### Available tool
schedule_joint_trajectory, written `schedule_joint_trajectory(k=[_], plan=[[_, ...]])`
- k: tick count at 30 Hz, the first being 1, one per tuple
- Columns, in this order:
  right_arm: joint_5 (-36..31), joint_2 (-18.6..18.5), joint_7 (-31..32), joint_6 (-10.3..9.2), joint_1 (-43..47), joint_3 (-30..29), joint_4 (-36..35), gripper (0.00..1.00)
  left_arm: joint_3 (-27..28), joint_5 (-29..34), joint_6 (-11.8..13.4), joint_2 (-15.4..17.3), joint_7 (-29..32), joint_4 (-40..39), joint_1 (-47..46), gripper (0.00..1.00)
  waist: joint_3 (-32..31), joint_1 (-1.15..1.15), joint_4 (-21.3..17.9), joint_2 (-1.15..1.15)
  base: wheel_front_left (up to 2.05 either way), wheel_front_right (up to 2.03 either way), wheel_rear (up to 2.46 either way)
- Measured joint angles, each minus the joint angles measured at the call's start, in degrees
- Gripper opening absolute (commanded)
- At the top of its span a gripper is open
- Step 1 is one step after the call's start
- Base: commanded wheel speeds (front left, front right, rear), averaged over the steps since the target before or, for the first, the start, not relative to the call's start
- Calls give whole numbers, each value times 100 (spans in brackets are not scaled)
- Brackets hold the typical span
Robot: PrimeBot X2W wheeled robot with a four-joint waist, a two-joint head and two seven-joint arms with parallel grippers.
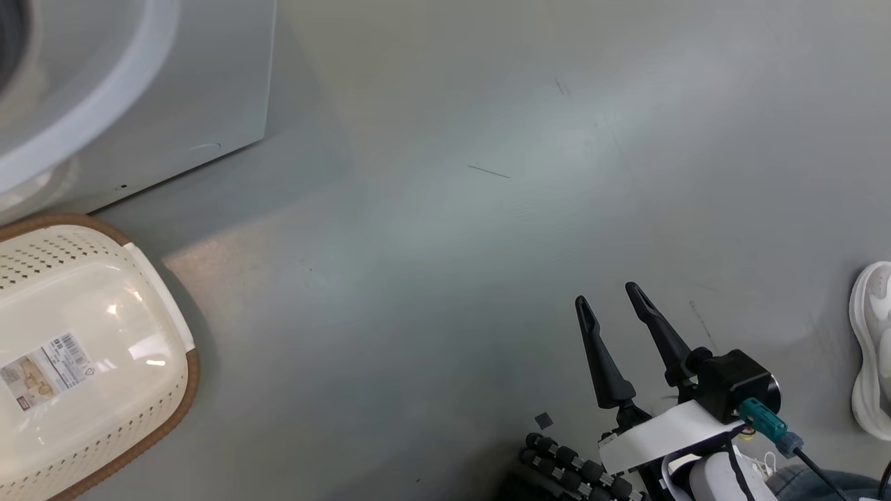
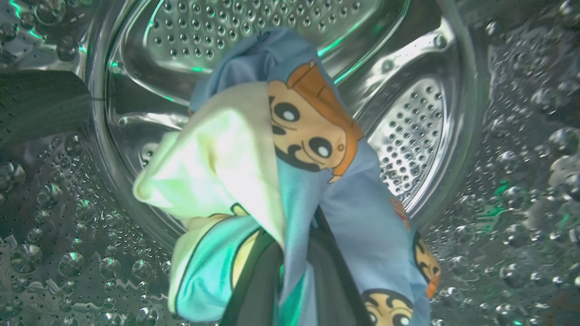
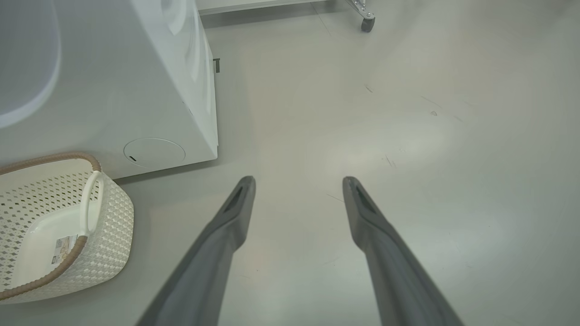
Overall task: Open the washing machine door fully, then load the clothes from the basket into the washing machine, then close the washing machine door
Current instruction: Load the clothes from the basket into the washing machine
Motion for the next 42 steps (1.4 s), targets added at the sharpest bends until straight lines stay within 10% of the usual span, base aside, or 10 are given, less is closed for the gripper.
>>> schedule_joint_trajectory(k=[14, 18, 19, 42], plan=[[215, 12, 0, 0, -116, 73, -27, 100, -287, 331, 0, 126, -91, 757, -380, 2, 392, 0, -91, 0, 0, 0, 0], [253, 12, -1, 0, -118, 58, -27, 100, -334, 344, 0, 123, -40, 962, -539, 49, 379, 0, -94, 0, 0, 0, 0], [253, 12, 0, 0, -118, 37, -26, 100, -354, 344, 0, 112, 5, 1040, -579, 100, 366, 0, -86, 0, 0, 0, 0], [253, 10, 0, 0, -121, -223, 59, 100, -516, 318, 159, -556, 238, 2285, -625, 100, -181, -1, 190, 0, 0, 0, 0]])
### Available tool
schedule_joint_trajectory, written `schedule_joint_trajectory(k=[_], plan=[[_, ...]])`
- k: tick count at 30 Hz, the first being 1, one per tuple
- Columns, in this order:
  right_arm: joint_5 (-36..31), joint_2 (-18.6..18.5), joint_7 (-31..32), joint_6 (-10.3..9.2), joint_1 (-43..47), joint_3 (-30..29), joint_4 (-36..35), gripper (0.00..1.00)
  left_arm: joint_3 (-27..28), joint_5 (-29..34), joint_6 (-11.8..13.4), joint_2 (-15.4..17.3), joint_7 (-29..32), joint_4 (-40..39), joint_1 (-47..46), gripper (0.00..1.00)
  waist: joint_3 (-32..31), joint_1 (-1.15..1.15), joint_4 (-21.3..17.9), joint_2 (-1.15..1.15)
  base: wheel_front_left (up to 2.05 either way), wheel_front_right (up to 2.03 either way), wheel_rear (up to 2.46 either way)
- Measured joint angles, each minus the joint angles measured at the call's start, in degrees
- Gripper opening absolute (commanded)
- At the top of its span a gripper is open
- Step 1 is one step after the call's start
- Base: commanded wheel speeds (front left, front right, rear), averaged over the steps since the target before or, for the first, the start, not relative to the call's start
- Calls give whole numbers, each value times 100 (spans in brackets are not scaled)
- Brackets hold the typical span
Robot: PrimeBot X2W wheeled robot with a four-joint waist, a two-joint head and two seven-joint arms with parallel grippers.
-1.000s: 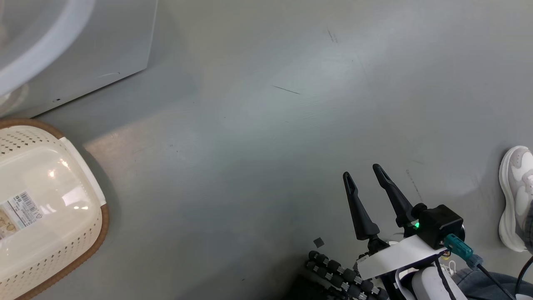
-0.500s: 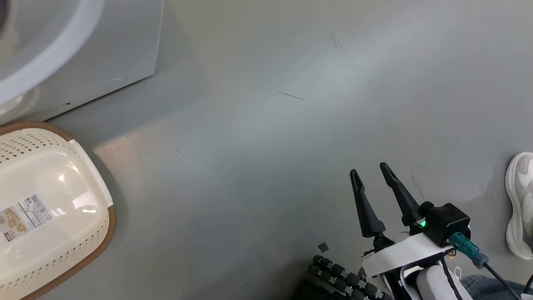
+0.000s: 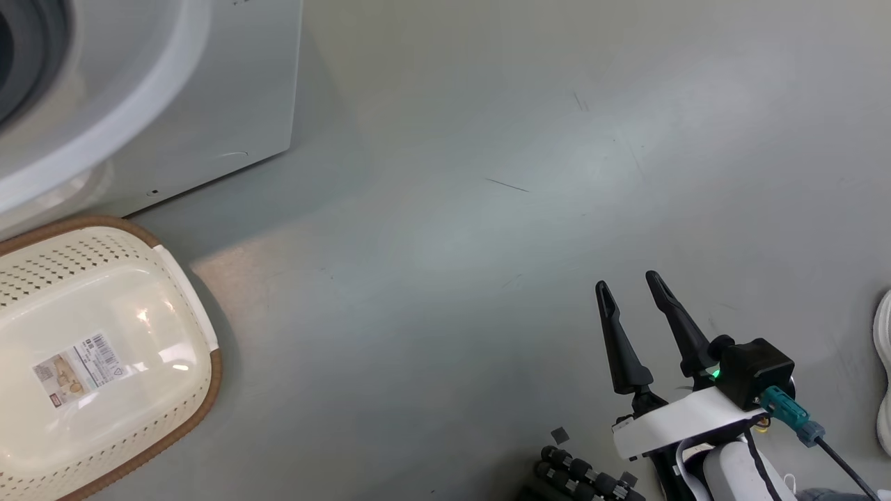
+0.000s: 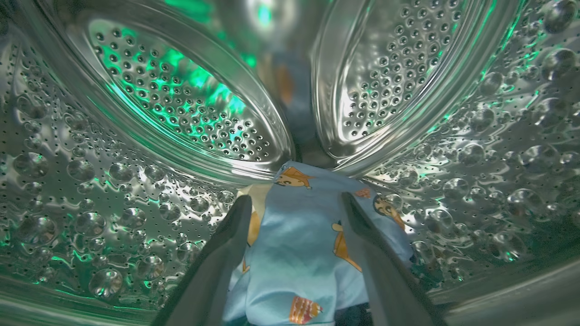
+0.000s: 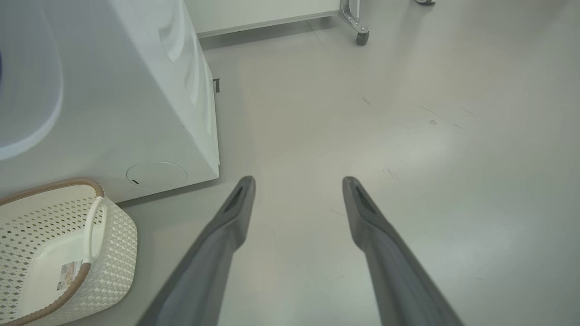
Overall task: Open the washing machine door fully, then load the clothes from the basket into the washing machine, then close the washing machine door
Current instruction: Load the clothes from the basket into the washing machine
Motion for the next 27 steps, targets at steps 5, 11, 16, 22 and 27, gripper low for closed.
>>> schedule_joint_trajectory(k=[5, 11, 16, 22, 27], plan=[[-1, -1, 0, 0, -37, 7, 32, 100, -32, -27, 0, -229, -122, 237, 27, 100, -204, 0, 94, 0, 0, 0, 0], [-1, -4, 0, 0, -59, 29, 67, 100, -27, -132, 0, -572, -331, 477, 182, 100, -482, 0, 235, 0, 0, 0, 0], [-24, -12, -1, 0, -122, 56, 125, 100, -45, -240, -13, -899, -552, 684, 482, 100, -730, 0, 395, 0, 0, 0, 0], [-181, -24, 0, 0, -184, -30, 207, 100, -76, -357, -142, -1318, -849, 840, 844, 100, -1038, 0, 648, 0, 0, 0, 0], [-230, -179, 0, 0, -180, -129, 279, 100, -147, -417, -268, -1628, -951, 923, 1127, 100, -1302, 0, 906, 0, 0, 0, 0]])
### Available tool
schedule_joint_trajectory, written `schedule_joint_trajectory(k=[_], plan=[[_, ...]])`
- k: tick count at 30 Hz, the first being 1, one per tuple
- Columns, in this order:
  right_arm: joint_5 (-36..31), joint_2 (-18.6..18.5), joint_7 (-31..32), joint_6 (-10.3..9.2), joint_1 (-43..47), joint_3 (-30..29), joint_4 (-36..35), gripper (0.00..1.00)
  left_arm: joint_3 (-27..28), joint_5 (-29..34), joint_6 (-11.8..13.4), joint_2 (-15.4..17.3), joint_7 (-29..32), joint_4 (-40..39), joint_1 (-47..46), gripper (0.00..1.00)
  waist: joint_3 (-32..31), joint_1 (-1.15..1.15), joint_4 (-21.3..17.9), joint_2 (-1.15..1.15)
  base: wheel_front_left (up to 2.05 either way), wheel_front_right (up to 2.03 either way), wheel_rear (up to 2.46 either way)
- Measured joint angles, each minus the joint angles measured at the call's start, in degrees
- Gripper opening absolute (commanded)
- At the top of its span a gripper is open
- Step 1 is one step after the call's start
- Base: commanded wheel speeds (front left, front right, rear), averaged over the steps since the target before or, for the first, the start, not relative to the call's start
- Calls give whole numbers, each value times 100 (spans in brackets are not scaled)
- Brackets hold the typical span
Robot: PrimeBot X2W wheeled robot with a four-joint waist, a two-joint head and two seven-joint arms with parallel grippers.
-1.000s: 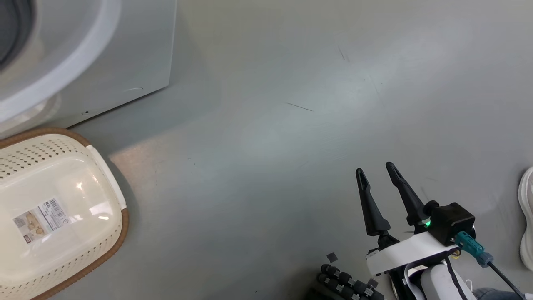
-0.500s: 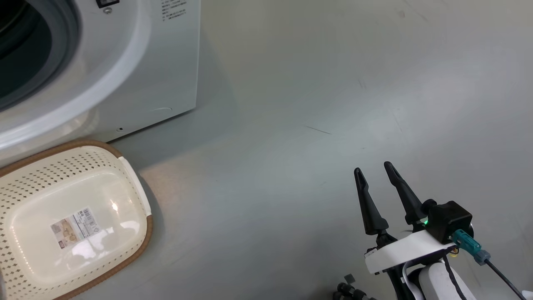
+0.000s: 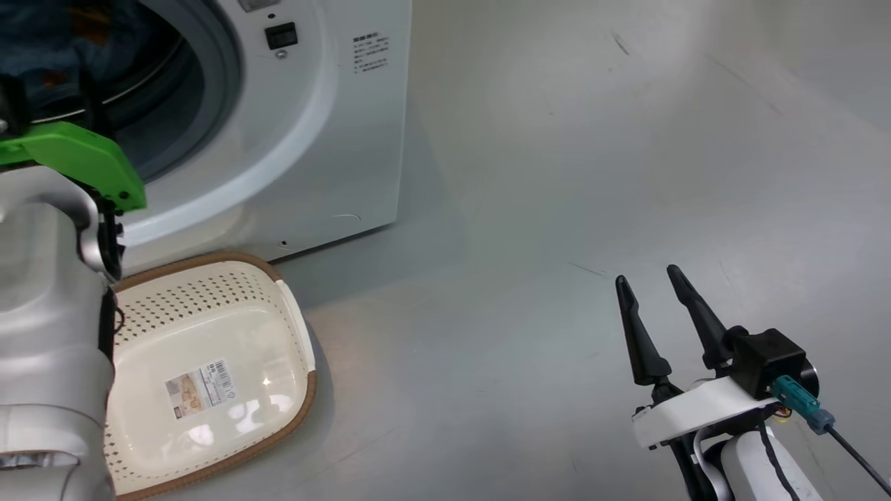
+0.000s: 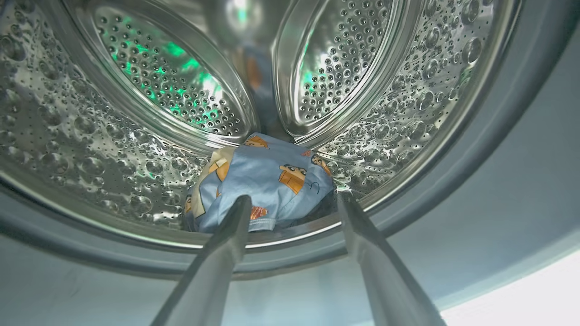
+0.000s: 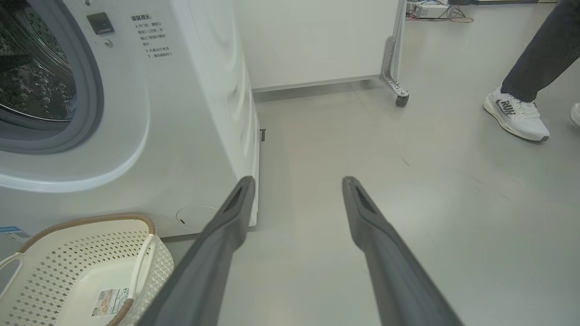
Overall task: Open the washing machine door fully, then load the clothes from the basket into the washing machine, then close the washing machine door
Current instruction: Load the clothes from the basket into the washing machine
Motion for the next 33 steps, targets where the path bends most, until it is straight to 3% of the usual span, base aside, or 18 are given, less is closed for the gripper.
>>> schedule_joint_trajectory(k=[13, 26, 33], plan=[[-37, -222, -1, 0, 96, -281, 34, 100, -9, -265, -260, -745, -164, -121, 795, 100, -690, 0, 763, 0, 0, 0, 0], [-37, -288, 0, 0, 492, -328, 34, 100, 42, -249, -313, -758, -169, -1223, 1587, 100, -1230, 0, 1399, 0, 0, 0, 0], [-37, -303, 0, 0, 493, -230, 25, 100, -38, -267, -491, -832, -169, -1840, 2082, 100, -1383, 0, 1598, 0, 0, 0, 0]])
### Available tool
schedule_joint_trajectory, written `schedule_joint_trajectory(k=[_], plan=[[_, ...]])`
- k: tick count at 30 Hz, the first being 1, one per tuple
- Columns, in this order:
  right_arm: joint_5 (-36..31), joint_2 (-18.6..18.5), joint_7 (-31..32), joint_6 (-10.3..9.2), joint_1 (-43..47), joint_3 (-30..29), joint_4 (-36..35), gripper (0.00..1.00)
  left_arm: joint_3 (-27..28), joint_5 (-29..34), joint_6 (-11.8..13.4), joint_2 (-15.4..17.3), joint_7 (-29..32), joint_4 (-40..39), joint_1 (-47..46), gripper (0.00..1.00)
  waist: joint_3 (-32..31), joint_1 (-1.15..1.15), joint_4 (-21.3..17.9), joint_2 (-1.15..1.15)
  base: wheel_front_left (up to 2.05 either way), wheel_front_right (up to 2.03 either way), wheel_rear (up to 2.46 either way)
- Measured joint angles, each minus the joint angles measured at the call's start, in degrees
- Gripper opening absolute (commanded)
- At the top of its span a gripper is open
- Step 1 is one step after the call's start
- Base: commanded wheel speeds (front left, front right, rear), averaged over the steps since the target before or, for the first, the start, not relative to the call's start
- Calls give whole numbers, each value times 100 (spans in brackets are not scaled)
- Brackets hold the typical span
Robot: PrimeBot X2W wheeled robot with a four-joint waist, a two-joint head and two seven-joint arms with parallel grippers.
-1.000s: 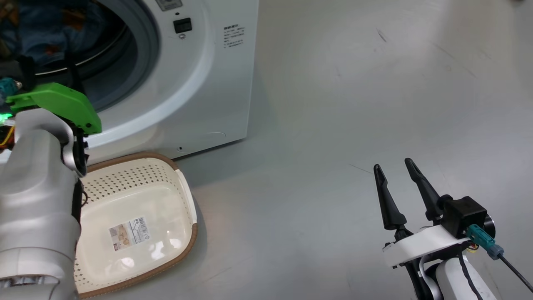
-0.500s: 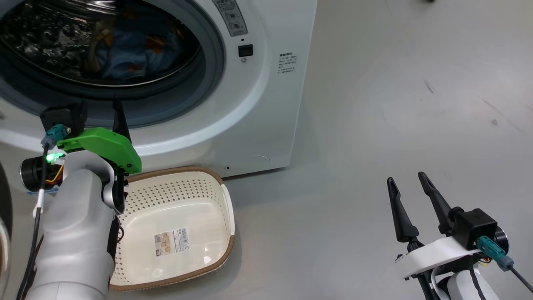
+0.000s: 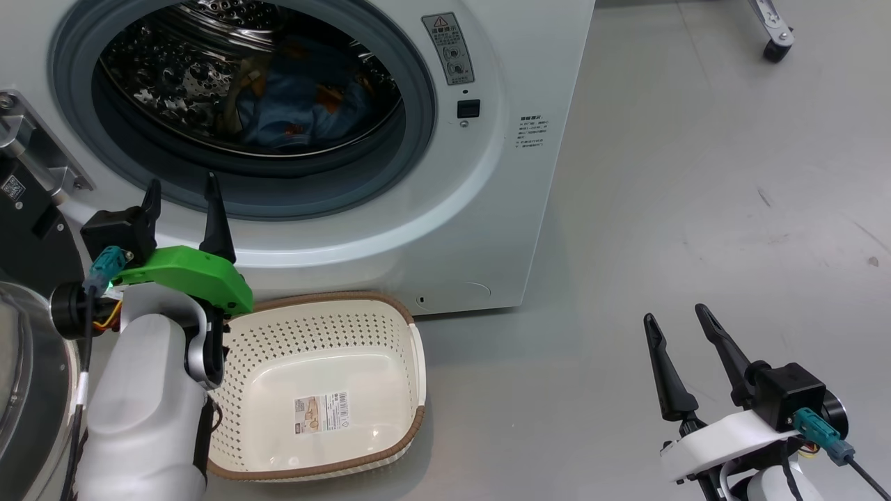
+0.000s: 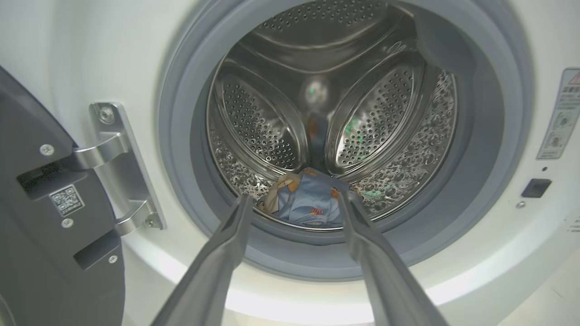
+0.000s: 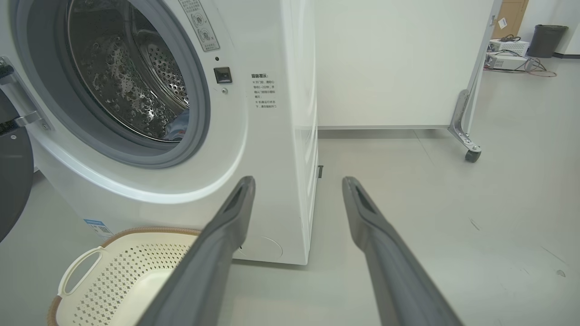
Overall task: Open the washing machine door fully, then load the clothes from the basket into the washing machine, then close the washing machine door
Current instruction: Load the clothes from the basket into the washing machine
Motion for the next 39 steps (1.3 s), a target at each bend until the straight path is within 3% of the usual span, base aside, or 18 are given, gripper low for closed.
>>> schedule_joint_trajectory(k=[13, 35, 39], plan=[[0, -12, -1, 0, 19, -33, -13, 100, -234, 15, -57, -42, 0, -1112, 891, 100, -130, 0, -32, 0, 0, 0, 0], [0, -67, 0, 0, 247, -135, -43, 100, -555, 35, -47, -34, 0, -2054, 2272, 100, -435, 0, 248, 0, 0, 0, 0], [0, -92, 0, 0, 342, -123, -36, 100, -557, -285, -47, -26, 0, -2079, 2562, 100, -530, 0, 288, 0, 0, 0, 0]])
